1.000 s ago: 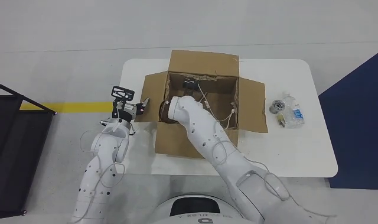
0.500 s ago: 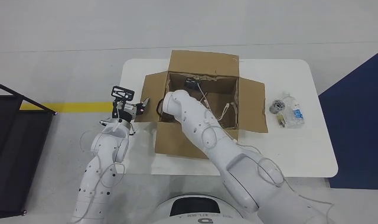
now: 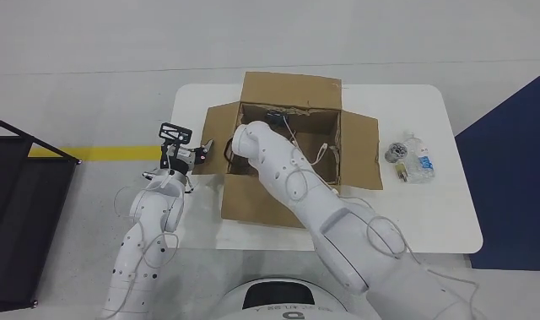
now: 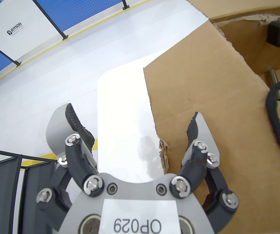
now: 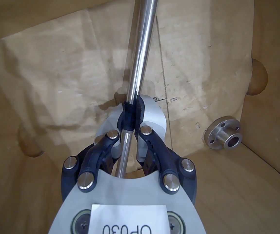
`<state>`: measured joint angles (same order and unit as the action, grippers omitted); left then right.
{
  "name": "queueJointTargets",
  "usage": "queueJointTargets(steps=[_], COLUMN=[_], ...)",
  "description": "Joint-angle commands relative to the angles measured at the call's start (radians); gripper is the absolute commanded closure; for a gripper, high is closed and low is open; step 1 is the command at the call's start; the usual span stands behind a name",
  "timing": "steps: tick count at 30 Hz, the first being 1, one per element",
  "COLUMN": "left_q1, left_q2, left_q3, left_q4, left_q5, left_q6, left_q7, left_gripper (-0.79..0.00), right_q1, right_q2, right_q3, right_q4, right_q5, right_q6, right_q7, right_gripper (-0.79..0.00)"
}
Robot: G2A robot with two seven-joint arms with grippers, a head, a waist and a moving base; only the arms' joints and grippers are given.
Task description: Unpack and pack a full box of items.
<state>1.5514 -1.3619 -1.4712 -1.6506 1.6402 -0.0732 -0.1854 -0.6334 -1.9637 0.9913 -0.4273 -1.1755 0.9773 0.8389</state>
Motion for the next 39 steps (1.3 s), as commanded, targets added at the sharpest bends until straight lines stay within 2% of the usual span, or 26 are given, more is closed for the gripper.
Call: queueJointTargets(steps=[1,5,9,13,16,17,19,22,23,26,29,35,39], left_q1=[0.0,0.0,0.0,0.0,0.0,0.0,0.0,0.0,0.0,0.0,0.0,0.0,0.0], left_q2=[0.0,0.0,0.0,0.0,0.0,0.0,0.0,0.0,0.0,0.0,0.0,0.0,0.0], left_q3=[0.0,0.0,0.0,0.0,0.0,0.0,0.0,0.0,0.0,0.0,0.0,0.0,0.0], left_q4=[0.0,0.0,0.0,0.0,0.0,0.0,0.0,0.0,0.0,0.0,0.0,0.0,0.0], left_q5=[0.0,0.0,0.0,0.0,0.0,0.0,0.0,0.0,0.0,0.0,0.0,0.0,0.0], left_q6=[0.0,0.0,0.0,0.0,0.0,0.0,0.0,0.0,0.0,0.0,0.0,0.0,0.0], left_q7=[0.0,0.0,0.0,0.0,0.0,0.0,0.0,0.0,0.0,0.0,0.0,0.0,0.0], left_gripper=[-0.785,-0.785,-0.785,-0.785,-0.785,-0.785,-0.785,-0.785,-0.785,-0.785,-0.785,-0.785,-0.785], right_q1=[-0.023,-0.128,-0.3,-0.499,-0.58,-0.584,-0.564,-0.499,-0.483,-0.406,-0.339,-0.238,-0.181], right_q2=[0.005,0.032,0.084,0.141,0.161,0.163,0.16,0.145,0.14,0.116,0.096,0.061,0.042], right_q3=[0.0,0.004,0.035,0.082,0.13,0.139,0.145,0.145,0.144,0.135,0.128,0.12,0.111], right_q4=[-0.063,-0.256,-0.564,-0.895,-0.999,-0.998,-0.953,-0.84,-0.81,-0.67,-0.553,-0.37,-0.256], right_q5=[0.01,-0.008,-0.088,-0.215,-0.289,-0.304,-0.323,-0.328,-0.326,-0.304,-0.28,-0.24,-0.212], right_q6=[-0.001,0.015,0.035,-0.026,-0.091,-0.113,-0.15,-0.164,-0.163,-0.154,-0.137,-0.09,-0.067], right_q7=[-0.016,-0.051,-0.046,0.03,0.095,0.117,0.154,0.168,0.167,0.158,0.141,0.094,0.071], right_gripper=[0.0,0.0,0.0,0.0,0.0,0.0,-0.268,-0.443,-0.449,-0.379,-0.363,-0.308,-0.24])
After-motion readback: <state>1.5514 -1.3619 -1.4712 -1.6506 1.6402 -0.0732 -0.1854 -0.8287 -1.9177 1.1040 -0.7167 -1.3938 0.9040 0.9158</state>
